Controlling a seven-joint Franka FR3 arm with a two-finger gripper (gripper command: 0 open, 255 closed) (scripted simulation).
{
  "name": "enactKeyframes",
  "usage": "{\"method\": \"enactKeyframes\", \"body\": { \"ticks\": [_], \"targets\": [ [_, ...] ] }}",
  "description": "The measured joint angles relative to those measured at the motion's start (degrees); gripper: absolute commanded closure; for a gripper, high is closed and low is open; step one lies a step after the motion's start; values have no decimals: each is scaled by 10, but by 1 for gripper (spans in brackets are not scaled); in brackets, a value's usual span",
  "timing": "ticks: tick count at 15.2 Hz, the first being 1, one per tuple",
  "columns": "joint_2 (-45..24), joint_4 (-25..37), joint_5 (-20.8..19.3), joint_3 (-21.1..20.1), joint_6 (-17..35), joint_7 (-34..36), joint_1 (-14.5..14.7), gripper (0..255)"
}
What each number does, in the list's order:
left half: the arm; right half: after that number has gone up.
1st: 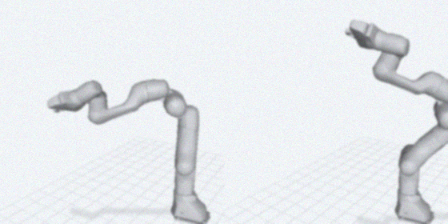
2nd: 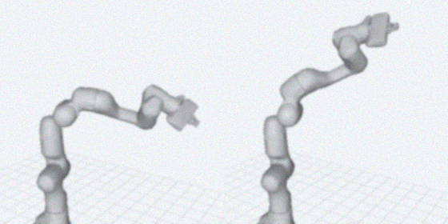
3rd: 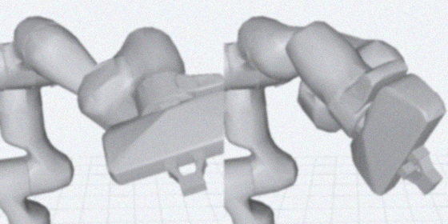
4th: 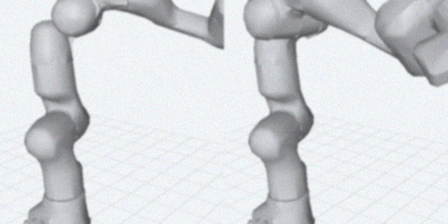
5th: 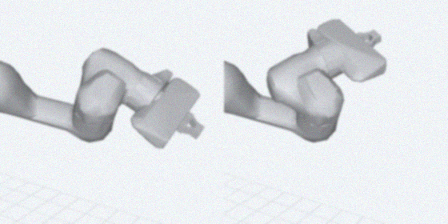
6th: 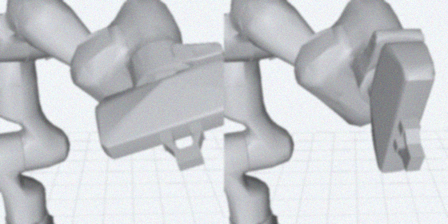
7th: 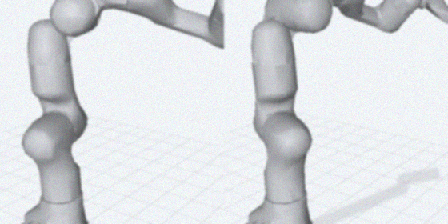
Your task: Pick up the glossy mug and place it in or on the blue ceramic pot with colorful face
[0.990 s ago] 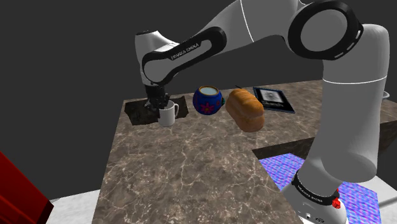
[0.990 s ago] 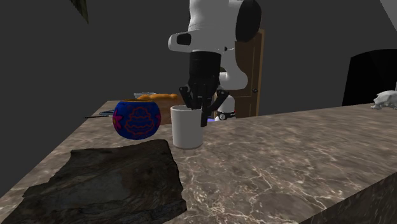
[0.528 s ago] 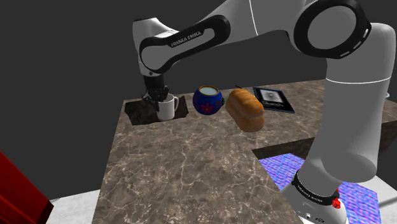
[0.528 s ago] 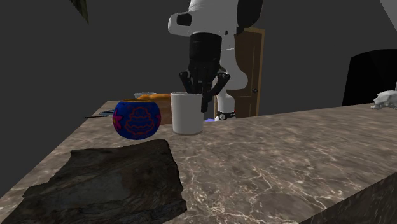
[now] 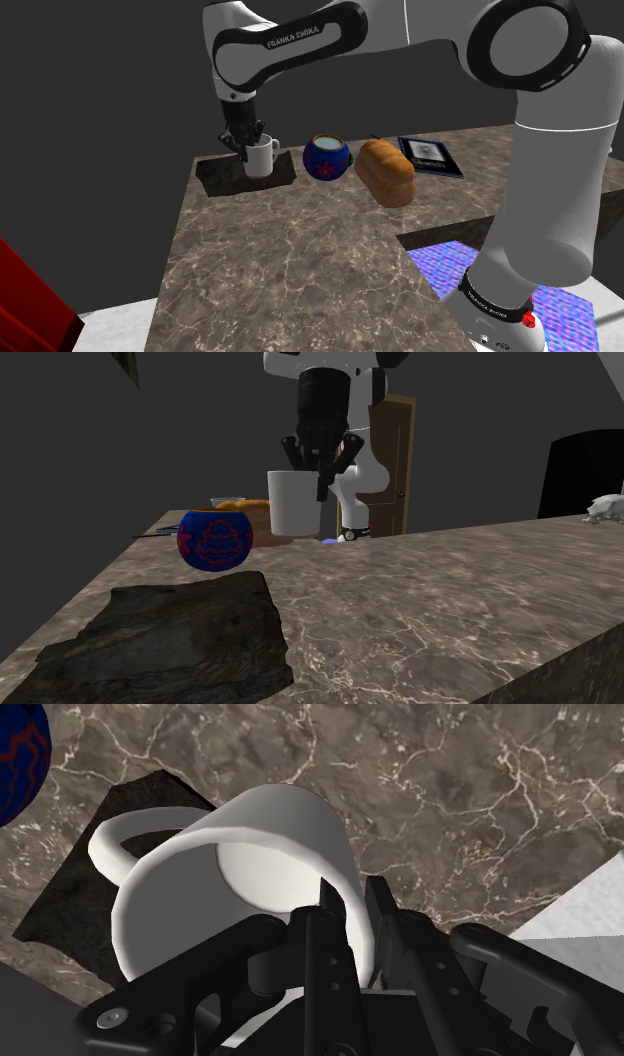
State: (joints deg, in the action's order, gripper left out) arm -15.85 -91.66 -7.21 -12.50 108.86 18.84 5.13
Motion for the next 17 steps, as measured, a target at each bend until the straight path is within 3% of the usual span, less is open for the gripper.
{"method": "enactKeyframes", "body": {
  "ticks": [17],
  "targets": [
    [-6, 137, 2, -2, -131, -9, 6, 255]
  ]
}}
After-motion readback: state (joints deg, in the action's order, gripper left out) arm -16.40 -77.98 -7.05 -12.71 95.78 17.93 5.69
